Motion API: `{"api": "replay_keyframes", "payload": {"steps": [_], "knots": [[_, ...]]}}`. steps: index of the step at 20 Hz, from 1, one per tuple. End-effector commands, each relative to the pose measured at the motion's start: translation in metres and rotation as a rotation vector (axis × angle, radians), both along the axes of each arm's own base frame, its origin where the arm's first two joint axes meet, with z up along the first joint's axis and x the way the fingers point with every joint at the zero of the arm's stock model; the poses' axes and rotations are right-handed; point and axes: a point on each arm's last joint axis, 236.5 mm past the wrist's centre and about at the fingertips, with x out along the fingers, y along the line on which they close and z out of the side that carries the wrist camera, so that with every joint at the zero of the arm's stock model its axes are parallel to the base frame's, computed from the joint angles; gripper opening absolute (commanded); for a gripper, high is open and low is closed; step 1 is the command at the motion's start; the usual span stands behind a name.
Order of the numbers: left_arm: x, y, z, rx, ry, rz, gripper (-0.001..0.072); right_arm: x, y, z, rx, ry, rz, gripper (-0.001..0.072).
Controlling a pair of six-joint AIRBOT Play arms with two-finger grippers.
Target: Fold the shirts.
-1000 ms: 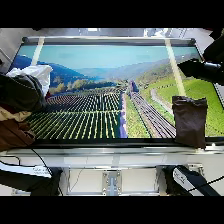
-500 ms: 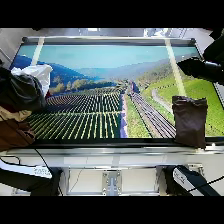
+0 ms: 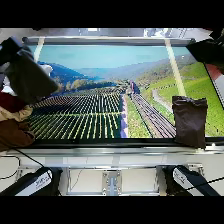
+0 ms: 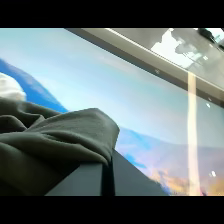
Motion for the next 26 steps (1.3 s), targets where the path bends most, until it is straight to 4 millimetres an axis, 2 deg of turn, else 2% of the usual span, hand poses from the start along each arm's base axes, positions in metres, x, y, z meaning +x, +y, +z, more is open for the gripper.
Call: {"api": "replay_keyframes", "payload": {"steps": [1,2,3,4,5,6,7,8,9,10,11,12,13,15,17,18,20,21,24,26], "knots": [[-0.057,-0.12,0.005,0.053,0.053,-0.319,0.0009,-0.023,0.01,0.042,-0.06,-0.078,0.041,0.0311],[-0.065,-0.146,-0.001,0.058,0.072,-0.387,0.0011,-0.026,0.011,0.05,-0.07,-0.096,0.042,0.0311],[-0.07,-0.168,-0.008,0.07,0.083,-0.44,0.0086,-0.029,0.01,0.054,-0.083,-0.106,0.039,0.0311],[-0.069,-0.183,-0.013,0.12,0.072,-0.479,0.0455,-0.028,0.007,0.054,-0.099,-0.105,0.029,0.0311],[-0.064,-0.184,-0.014,0.185,0.045,-0.482,0.0691,-0.027,0.002,0.05,-0.12,-0.096,0.012,0.0312],[-0.059,-0.176,-0.014,0.232,0.034,-0.457,0.0706,-0.024,-0.007,0.043,-0.157,-0.079,-0.017,0.0311],[-0.053,-0.156,-0.016,0.315,0.034,-0.41,0.0706,-0.022,-0.02,0.033,-0.209,-0.049,-0.052,0.0312],[-0.046,-0.129,-0.023,0.396,0.064,-0.34,0.0705,-0.021,-0.033,0.018,-0.266,0.002,-0.085,0.0311],[-0.039,-0.094,-0.037,0.432,0.134,-0.226,0.0704,-0.021,-0.043,0.0,-0.304,0.066,-0.096,0.0311],[-0.034,-0.064,-0.055,0.419,0.209,-0.118,0.0703,-0.022,-0.045,-0.021,-0.313,0.141,-0.082,0.0311],[-0.029,-0.043,-0.083,0.355,0.292,-0.035,0.0701,-0.022,-0.04,-0.047,-0.284,0.231,-0.046,0.0312],[-0.026,-0.036,-0.114,0.285,0.368,-0.003,0.0696,-0.02,-0.031,-0.073,-0.229,0.313,-0.002,0.0312],[-0.022,-0.037,-0.15,0.213,0.454,-0.011,0.0696,-0.018,-0.019,-0.102,-0.164,0.39,0.05,0.0311],[-0.015,-0.05,-0.21,0.067,0.602,-0.025,0.0696,-0.019,0.004,-0.163,-0.07,0.54,0.126,0.0311],[-0.003,-0.074,-0.252,-0.11,0.685,-0.037,0.0696,-0.029,0.022,-0.219,-0.06,0.671,0.171,0.0311],[0.004,-0.09,-0.266,-0.248,0.72,-0.026,0.0696,-0.033,0.031,-0.237,-0.059,0.707,0.188,0.0311],[0.017,-0.118,-0.284,-0.473,0.757,-0.015,0.0696,-0.036,0.045,-0.257,-0.072,0.728,0.21,0.0312],[0.027,-0.129,-0.29,-0.574,0.756,-0.002,0.0696,-0.034,0.05,-0.259,-0.085,0.717,0.214,0.0312],[0.064,-0.138,-0.294,-0.786,0.675,0.079,0.0697,-0.029,0.063,-0.256,-0.099,0.677,0.227,0.0312],[0.067,-0.139,-0.3,-0.808,0.677,0.093,0.0697,-0.029,0.067,-0.256,-0.102,0.67,0.233,0.0312]]}}
